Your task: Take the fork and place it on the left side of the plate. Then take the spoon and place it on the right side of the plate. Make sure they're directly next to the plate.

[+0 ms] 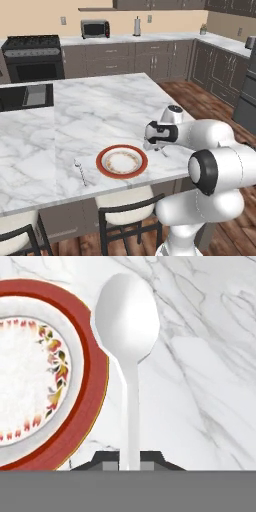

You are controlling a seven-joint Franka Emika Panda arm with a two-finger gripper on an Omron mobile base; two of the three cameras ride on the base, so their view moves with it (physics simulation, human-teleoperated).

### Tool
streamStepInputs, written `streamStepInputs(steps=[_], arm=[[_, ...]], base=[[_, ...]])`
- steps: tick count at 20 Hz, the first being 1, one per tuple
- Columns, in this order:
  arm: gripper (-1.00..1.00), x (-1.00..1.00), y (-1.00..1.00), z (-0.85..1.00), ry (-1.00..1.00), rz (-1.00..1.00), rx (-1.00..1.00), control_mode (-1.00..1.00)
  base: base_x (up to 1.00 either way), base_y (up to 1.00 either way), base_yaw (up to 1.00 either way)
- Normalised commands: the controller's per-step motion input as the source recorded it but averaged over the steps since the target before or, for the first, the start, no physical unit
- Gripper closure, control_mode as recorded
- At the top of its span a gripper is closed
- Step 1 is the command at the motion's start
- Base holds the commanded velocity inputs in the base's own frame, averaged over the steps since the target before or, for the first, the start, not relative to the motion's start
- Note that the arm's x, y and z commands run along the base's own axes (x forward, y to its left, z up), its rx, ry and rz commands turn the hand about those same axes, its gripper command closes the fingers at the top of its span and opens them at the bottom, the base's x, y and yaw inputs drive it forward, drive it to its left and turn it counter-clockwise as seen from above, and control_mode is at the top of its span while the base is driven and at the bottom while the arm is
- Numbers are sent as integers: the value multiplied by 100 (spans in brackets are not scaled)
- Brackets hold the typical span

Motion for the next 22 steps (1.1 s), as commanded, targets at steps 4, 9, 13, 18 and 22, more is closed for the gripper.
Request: streamStepInputs(steps=[4, 9, 13, 18, 22], arm=[[100, 0, 14, -30, 2, -1, 0, -100], [100, 0, 2, -23, 0, -5, 0, -100], [100, 0, -1, -18, 0, -8, 0, -100], [100, 8, -3, -14, 0, -9, 0, -100], [100, 15, -4, -12, 0, -8, 0, -100]], base=[[0, 0, 0], [0, 0, 0], [0, 0, 0], [0, 0, 0], [0, 0, 0]])
